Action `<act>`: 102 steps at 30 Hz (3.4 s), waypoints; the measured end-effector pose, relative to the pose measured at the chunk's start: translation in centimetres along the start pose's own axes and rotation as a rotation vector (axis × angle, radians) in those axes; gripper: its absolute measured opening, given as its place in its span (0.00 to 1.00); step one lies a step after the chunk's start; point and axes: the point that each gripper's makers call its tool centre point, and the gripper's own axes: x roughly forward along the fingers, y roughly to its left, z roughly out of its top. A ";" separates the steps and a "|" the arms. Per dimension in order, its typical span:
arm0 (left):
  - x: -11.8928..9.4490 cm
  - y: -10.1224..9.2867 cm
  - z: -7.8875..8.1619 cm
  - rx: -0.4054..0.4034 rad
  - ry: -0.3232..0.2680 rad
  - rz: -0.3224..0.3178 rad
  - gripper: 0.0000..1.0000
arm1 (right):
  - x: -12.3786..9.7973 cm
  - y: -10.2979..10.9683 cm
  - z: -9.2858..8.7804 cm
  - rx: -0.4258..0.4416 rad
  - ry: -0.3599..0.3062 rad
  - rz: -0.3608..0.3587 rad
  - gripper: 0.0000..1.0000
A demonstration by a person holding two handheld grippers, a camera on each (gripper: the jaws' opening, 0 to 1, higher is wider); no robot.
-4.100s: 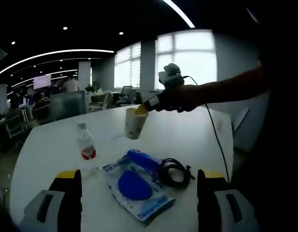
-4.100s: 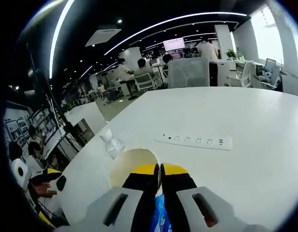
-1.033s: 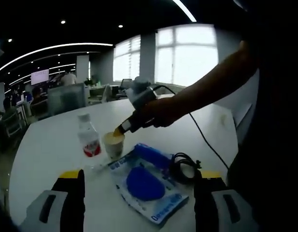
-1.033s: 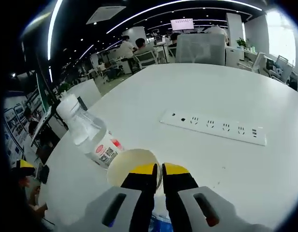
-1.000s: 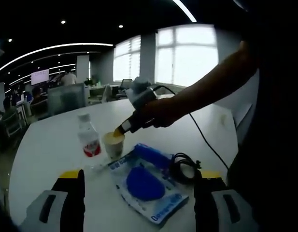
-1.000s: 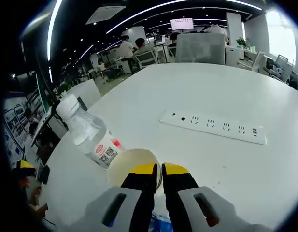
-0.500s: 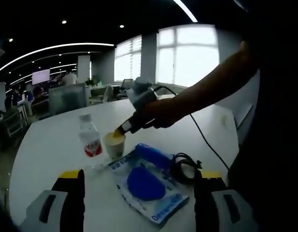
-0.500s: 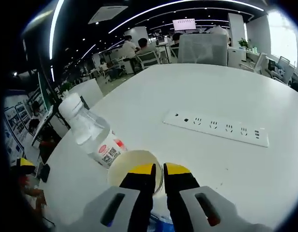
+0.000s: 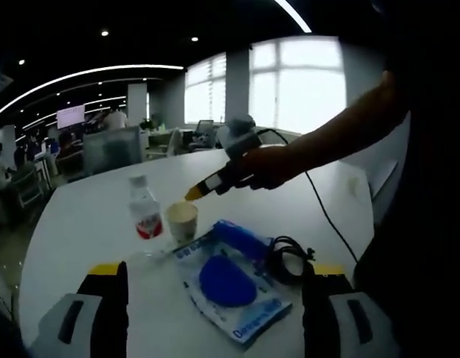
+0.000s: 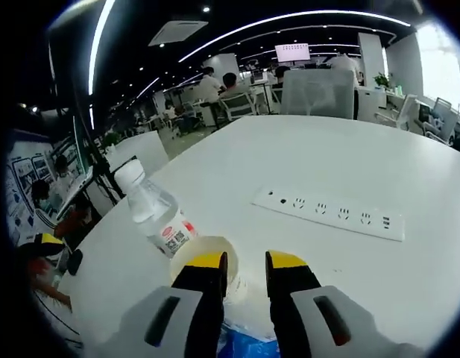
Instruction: Arrange the tabletop items into an orderly group along one side of the table until the central work area is clear of visible clutter.
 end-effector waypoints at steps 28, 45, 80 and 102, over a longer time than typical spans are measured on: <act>-1.2 -6.0 -4.0 -0.145 0.093 0.139 0.90 | -4.0 3.2 -4.2 -0.240 0.073 0.208 0.23; 0.6 -8.3 -8.0 -0.406 0.168 0.196 0.70 | -2.7 4.5 -7.1 -0.377 0.185 0.277 0.20; 4.8 -9.4 -12.5 -0.970 0.290 0.215 0.19 | -0.4 4.7 -9.3 -0.514 0.233 0.329 0.14; 4.8 -9.4 -14.3 -1.044 0.355 0.237 0.02 | -0.2 4.8 -9.4 -0.519 0.252 0.338 0.00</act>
